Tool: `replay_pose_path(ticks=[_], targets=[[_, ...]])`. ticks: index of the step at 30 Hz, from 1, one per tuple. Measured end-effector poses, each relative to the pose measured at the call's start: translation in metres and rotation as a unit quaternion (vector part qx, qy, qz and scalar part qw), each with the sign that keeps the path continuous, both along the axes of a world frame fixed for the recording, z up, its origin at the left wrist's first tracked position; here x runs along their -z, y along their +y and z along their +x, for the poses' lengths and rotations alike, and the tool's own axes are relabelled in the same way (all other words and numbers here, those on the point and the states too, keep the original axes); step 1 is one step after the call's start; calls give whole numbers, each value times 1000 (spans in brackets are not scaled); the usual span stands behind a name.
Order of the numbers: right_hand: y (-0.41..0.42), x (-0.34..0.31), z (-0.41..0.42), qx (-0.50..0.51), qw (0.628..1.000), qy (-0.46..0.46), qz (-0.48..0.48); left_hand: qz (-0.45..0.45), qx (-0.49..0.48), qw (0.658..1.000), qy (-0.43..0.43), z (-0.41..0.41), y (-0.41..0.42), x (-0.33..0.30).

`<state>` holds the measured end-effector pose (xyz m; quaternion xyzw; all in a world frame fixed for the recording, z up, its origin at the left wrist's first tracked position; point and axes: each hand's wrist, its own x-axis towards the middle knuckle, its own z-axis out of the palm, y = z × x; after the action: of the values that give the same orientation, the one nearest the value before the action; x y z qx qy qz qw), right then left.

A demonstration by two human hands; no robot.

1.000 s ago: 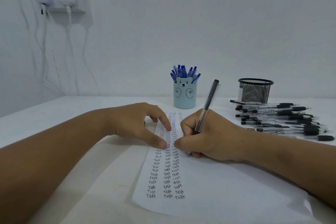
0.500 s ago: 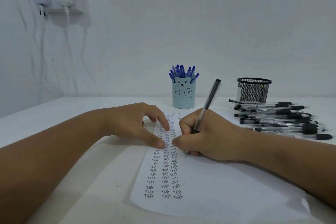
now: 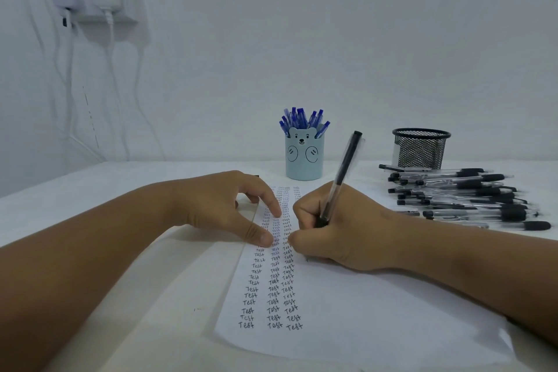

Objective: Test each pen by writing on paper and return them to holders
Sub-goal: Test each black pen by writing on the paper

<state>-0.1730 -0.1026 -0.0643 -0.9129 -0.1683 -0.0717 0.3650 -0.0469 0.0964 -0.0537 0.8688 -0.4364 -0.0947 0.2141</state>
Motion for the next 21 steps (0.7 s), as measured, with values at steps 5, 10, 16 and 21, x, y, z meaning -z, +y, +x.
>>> replay_pose_path(ticks=[5, 10, 16, 21], targets=[[-4, 0, 1, -2, 999, 25, 34, 8, -3, 1000, 1, -2, -1, -2], [-3, 0, 2, -6, 1000, 9, 3, 8, -6, 1000, -1, -2, -1, -2], [-3, 0, 1, -11, 1000, 9, -2, 11, -7, 1000, -4, -1, 0, -1], [-4, 0, 1, -10, 1000, 0, -6, 9, -3, 1000, -4, -2, -1, -2]])
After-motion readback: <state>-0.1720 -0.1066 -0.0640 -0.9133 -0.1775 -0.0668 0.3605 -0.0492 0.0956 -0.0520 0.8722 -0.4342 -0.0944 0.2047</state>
